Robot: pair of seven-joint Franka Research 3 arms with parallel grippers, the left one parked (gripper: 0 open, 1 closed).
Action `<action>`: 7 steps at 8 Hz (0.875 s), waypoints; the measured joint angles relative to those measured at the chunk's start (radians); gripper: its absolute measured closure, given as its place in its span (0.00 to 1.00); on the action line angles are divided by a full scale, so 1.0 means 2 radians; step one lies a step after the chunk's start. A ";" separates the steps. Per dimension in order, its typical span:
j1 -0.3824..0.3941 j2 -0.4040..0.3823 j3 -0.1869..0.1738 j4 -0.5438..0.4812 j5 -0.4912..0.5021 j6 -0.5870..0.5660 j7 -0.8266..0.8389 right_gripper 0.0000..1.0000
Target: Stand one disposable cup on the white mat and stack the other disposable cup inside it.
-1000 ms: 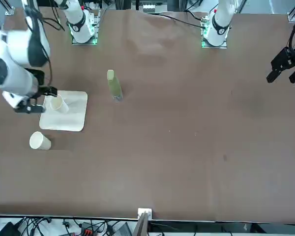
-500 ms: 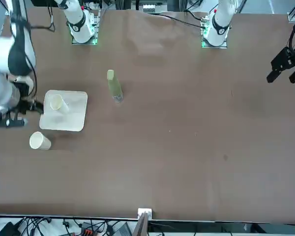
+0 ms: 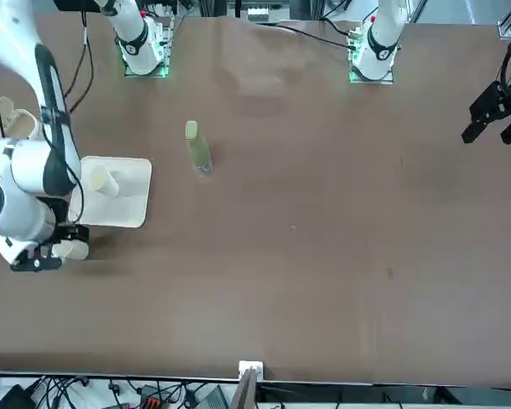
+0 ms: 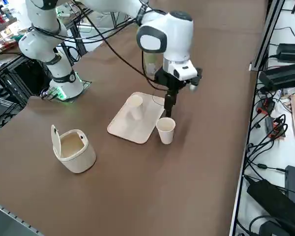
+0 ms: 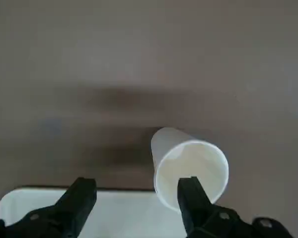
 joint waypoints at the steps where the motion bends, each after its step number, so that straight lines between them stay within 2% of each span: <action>1: 0.000 0.008 0.000 0.006 0.000 0.003 0.000 0.03; 7: -0.015 0.025 -0.002 0.007 0.000 0.004 0.000 0.22</action>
